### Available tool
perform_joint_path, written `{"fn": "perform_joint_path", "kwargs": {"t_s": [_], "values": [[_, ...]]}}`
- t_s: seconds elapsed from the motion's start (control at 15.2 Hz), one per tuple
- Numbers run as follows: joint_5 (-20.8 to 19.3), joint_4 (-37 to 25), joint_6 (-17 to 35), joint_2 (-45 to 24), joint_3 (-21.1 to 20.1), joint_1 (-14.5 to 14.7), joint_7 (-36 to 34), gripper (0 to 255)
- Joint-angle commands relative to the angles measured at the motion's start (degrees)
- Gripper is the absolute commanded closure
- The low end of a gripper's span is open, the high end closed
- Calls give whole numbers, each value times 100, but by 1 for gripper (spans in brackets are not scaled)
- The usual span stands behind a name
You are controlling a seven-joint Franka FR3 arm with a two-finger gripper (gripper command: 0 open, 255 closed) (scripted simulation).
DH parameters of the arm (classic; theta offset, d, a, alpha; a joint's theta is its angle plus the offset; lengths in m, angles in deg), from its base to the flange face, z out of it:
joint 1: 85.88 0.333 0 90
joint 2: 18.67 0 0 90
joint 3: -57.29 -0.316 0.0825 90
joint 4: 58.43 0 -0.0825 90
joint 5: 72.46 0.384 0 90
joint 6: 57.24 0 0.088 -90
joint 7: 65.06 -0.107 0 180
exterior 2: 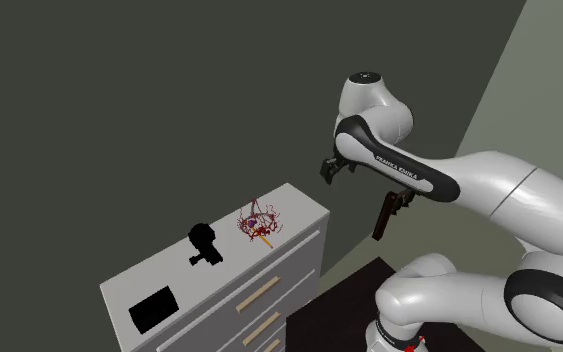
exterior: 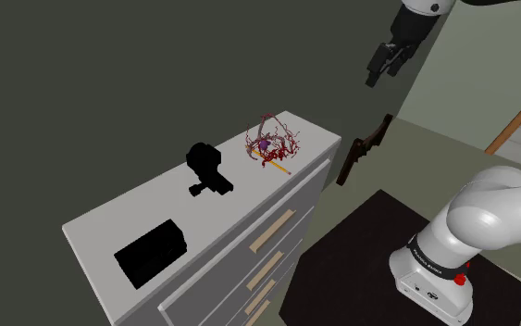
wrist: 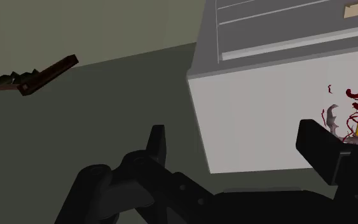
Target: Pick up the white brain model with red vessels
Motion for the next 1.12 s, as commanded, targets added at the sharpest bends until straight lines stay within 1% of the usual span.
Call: {"fn": "perform_joint_path", "kwargs": {"t_s": [0.0, 0.26, 0.59, 0.86, 1.06], "values": [[0, 0, 0, 0, 0, 0, 0, 0], [259, -173, 134, -508, -485, 44, -629, 0], [491, -553, 296, -1280, -1070, 64, -1412, 0], [573, -988, 401, -1997, -1525, 52, -2045, 0], [557, -1391, 454, -2593, -1855, 40, -2535, 0]]}}
